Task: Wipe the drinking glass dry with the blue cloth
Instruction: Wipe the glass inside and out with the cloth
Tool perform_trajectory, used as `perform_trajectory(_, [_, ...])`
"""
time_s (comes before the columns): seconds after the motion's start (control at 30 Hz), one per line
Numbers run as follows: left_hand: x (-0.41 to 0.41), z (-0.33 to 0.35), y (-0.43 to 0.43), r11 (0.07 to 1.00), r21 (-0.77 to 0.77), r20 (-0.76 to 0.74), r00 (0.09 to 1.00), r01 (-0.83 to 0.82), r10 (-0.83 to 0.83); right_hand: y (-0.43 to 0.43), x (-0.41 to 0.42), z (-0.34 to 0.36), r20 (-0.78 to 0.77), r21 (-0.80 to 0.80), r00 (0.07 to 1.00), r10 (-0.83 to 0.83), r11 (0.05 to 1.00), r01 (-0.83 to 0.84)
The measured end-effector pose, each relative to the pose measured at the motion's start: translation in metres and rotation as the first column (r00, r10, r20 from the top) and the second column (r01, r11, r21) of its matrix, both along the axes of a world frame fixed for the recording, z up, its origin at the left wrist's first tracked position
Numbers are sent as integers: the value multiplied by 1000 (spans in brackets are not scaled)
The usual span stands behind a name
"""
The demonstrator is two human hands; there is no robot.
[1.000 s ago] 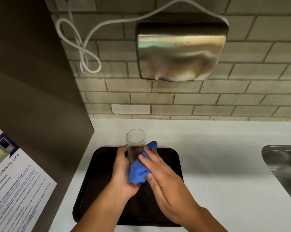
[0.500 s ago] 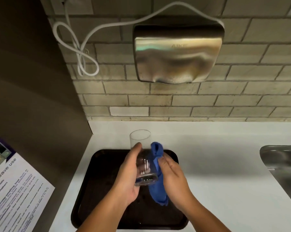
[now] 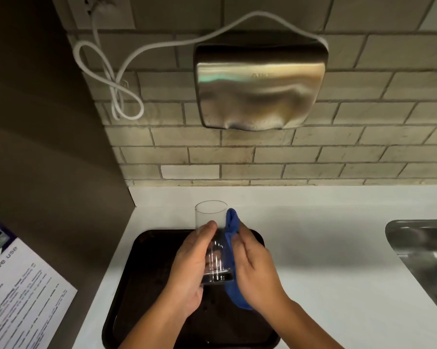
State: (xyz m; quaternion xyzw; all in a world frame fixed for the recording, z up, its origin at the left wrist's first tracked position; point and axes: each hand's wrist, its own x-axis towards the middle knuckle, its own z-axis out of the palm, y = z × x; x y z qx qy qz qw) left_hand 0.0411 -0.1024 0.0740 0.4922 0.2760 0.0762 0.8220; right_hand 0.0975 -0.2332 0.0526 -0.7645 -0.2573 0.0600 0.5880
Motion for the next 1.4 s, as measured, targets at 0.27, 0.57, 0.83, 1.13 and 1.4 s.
perform_trajectory(0.27, [-2, 2, -1, 999, -1, 13, 999, 40, -40, -4, 1, 10, 135, -113, 991, 17, 994, -2])
perform_trajectory(0.57, [-3, -1, -1, 997, -5, 20, 996, 82, -82, -3, 23, 6, -124, -50, 990, -69, 997, 63])
perform_trajectory(0.83, [0, -8, 0, 999, -36, 32, 999, 25, -24, 1, 29, -17, -564, 229, 823, -73, 943, 241])
perform_trajectory(1.13, [4, -8, 2, 994, 109, -8, 1000, 3, -2, 4, 21, -4, -791, 475, 569, 224, 811, 342])
perform_trajectory(1.4, [5, -21, -1, 965, 256, -89, 993, -51, 76, 19, 6, -9, -816, 481, 524, 245, 790, 380])
